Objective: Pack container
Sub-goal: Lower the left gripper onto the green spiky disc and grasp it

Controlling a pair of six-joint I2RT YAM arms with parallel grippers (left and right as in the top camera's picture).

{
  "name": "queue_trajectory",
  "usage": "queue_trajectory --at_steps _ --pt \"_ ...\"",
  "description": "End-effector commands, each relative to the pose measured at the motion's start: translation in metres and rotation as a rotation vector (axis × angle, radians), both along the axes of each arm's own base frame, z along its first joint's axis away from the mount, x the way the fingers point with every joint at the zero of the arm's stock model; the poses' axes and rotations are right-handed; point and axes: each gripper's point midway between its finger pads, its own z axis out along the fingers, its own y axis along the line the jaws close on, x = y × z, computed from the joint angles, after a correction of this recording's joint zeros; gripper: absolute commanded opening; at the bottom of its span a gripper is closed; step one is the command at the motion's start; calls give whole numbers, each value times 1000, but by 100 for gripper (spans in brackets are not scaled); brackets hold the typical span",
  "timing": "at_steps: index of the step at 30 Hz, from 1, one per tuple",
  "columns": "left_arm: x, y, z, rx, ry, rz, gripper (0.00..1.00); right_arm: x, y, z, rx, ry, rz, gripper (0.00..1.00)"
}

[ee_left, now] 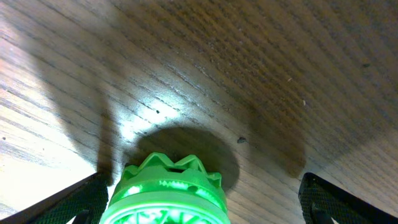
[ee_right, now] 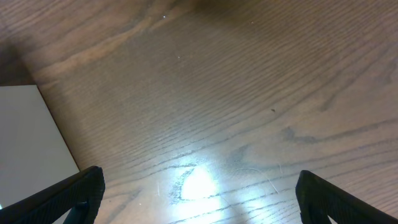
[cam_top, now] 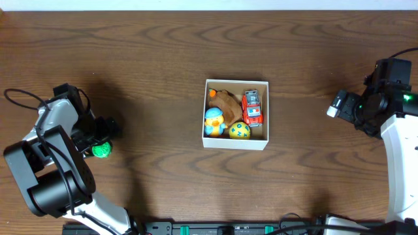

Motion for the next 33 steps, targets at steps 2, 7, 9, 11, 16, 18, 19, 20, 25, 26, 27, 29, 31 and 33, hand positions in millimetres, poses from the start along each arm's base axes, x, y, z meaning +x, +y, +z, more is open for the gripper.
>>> queue_trajectory --at_steps 2,7,9,11,16,18,19,20,25,26,27,29,31,33 --pt "-15 -6 -14 -27 41 -8 98 -1 0 -2 9 7 -3 99" --pt "-16 -7 -14 -29 45 -7 96 -1 0 -2 9 7 -3 99" --pt "-16 -7 -14 -29 45 -7 91 -1 0 -2 9 7 -3 99" --pt "-16 -7 -14 -29 45 -7 88 -1 0 -2 9 7 -3 99" --pt "-17 -7 -14 -31 48 -7 79 -1 0 -2 9 7 -3 99" --pt "-17 -7 -14 -30 48 -7 74 -1 0 -2 9 7 -3 99" --pt "-17 -7 -14 -30 48 -7 72 -1 0 -2 9 7 -3 99" --pt "-17 -7 -14 -31 48 -7 70 -1 0 -2 9 7 -3 99" --pt "-17 -7 -14 -31 48 -7 57 -1 0 -2 9 7 -3 99" --pt "-17 -7 -14 -31 49 -7 57 -1 0 -2 9 7 -3 99" --pt "-17 -7 -14 -31 49 -7 57 -1 0 -2 9 7 -3 99" --pt "-17 -7 -14 -31 49 -7 57 -1 0 -2 9 7 -3 99" --pt "-18 -8 -14 -32 52 -7 56 -1 0 -2 9 7 -3 99" --pt "-18 -8 -14 -32 52 -7 53 -1 0 -2 9 7 -3 99"
